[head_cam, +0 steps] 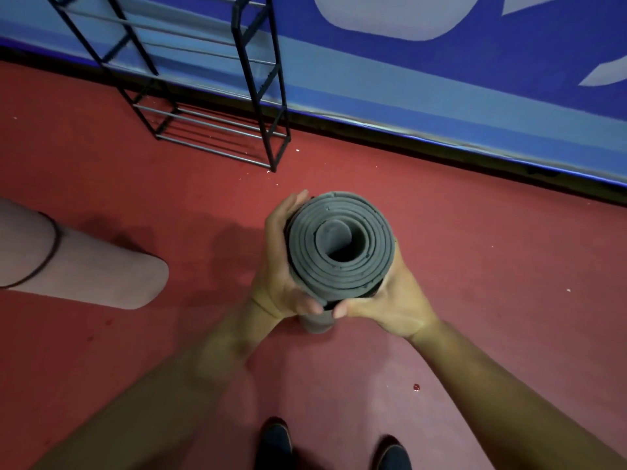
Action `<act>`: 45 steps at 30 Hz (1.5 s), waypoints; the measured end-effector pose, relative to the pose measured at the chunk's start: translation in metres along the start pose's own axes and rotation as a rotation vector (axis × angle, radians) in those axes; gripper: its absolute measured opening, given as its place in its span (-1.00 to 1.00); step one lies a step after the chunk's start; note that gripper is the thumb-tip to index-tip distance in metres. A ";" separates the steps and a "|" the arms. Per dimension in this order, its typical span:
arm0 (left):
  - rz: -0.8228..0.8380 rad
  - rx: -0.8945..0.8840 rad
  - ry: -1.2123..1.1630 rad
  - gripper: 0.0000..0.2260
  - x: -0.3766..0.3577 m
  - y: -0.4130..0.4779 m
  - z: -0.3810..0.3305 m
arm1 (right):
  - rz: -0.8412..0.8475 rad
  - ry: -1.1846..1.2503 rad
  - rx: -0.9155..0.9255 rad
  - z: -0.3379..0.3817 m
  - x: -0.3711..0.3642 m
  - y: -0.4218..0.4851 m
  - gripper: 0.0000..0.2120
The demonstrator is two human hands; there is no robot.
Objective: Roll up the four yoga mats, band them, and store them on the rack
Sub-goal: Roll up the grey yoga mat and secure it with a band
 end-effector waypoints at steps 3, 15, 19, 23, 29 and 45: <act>0.125 0.033 0.165 0.26 0.009 -0.006 0.001 | -0.057 -0.039 -0.040 -0.005 0.000 -0.001 0.30; 0.180 0.174 0.591 0.36 0.035 -0.005 0.011 | -0.071 -0.086 0.051 0.003 -0.003 0.012 0.07; 0.153 0.185 0.615 0.23 0.034 0.002 0.016 | -0.068 -0.094 0.053 -0.002 0.001 0.024 -0.02; 0.143 0.187 0.622 0.25 0.034 0.004 0.024 | -0.103 -0.090 0.012 -0.009 0.002 0.026 -0.08; 0.196 0.149 0.310 0.38 0.024 0.013 0.045 | -0.158 -0.028 0.008 -0.023 0.002 0.021 0.05; -0.118 -0.179 0.155 0.11 -0.010 0.025 0.135 | -0.256 0.029 0.395 -0.094 0.021 0.077 0.05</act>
Point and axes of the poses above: each hand's wrist, its own y-axis towards the middle knuckle, its own x-axis out of the back of the hand, z = x × y, the point moved 4 cm from there along y, towards the middle knuckle, and after that the axes turned 11 degrees about y, right-handed, at the moved point
